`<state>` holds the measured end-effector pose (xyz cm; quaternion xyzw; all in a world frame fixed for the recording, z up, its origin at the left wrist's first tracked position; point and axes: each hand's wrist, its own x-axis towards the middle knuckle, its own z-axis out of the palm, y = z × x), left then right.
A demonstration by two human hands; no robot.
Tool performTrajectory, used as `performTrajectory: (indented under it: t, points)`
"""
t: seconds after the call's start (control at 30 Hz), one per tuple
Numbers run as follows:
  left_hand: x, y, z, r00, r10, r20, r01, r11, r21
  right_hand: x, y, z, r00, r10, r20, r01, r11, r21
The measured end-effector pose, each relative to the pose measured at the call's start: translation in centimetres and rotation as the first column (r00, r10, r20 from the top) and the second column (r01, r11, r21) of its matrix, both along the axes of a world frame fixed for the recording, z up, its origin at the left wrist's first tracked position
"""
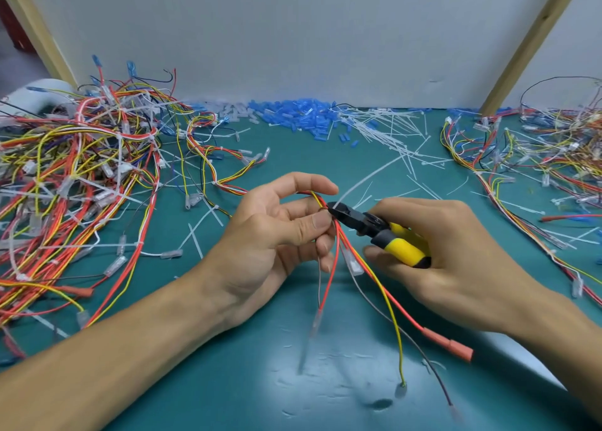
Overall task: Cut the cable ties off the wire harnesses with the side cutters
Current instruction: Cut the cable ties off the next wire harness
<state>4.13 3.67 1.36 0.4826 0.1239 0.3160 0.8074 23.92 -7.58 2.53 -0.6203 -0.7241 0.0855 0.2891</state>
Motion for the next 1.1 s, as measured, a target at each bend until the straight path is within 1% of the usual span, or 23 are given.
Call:
performTrajectory:
  t: [0.13,0.33,0.7,1.1]
  points:
    - [0.0,0.0,0.0,1.0,-0.007,-0.008,0.008,1.0,0.027,-0.2,0.0,0.0,1.0,0.008,-0.026,-0.008,1.0,-0.017]
    - [-0.1,0.0,0.0,0.999,-0.038,-0.003,0.038,0.999,0.04,-0.3,0.0,0.4,1.0,-0.003,0.032,0.003,1.0,-0.003]
    - [-0.1,-0.4,0.6,0.996,-0.089,0.03,0.089,0.996,-0.012,-0.2,-0.4,0.9,1.0,-0.02,0.016,0.021,0.997,-0.074]
    - [0.0,-0.4,0.6,0.998,-0.058,0.017,0.058,0.998,-0.015,-0.7,-0.6,1.3,0.999,-0.009,-0.041,0.004,0.993,-0.118]
